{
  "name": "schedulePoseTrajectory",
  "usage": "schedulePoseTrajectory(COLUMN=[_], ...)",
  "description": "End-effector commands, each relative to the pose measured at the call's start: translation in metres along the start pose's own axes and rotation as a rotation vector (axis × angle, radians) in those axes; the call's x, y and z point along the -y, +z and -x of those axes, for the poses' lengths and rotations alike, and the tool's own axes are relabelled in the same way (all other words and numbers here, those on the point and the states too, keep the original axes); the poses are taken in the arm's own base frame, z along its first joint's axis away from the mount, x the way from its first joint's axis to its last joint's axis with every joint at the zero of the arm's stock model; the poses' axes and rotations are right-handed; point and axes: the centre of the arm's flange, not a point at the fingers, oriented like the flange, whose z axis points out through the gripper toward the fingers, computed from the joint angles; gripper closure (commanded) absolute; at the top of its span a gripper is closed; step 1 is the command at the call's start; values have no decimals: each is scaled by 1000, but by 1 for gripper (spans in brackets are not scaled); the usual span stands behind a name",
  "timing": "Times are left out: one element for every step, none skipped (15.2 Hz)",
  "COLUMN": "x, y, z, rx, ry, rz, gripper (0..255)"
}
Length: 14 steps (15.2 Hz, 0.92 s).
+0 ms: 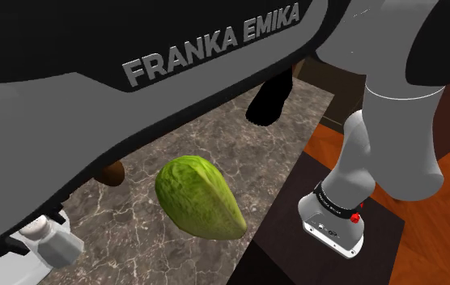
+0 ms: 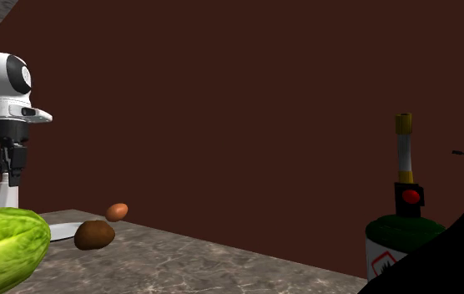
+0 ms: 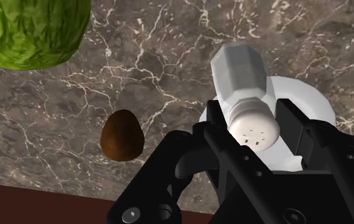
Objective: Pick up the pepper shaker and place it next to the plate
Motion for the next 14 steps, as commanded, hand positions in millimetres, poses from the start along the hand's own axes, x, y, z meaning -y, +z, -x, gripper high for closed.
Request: schedulePoseTrajectory(x=[0, 1, 1, 2, 3, 3, 4, 4, 5, 6, 6, 7, 8, 8], y=[11, 16, 21, 27, 32, 37, 42, 48, 53, 58, 63, 69, 74, 79], z=[-1, 0, 0, 0, 0, 1, 1, 1, 1, 2, 2, 2, 2, 2], rx=[0, 0, 0, 0, 0, 0, 0, 0, 0, 0, 0, 0, 0, 0], ry=[0, 0, 0, 0, 0, 0, 0, 0, 0, 0, 0, 0, 0, 0], rz=[-1, -1, -1, -1, -1, -1, -1, -1, -1, -1, -1, -1, -1, -1], gripper=[255, 255, 255, 255, 255, 255, 255, 255, 255, 255, 255, 255, 255, 255])
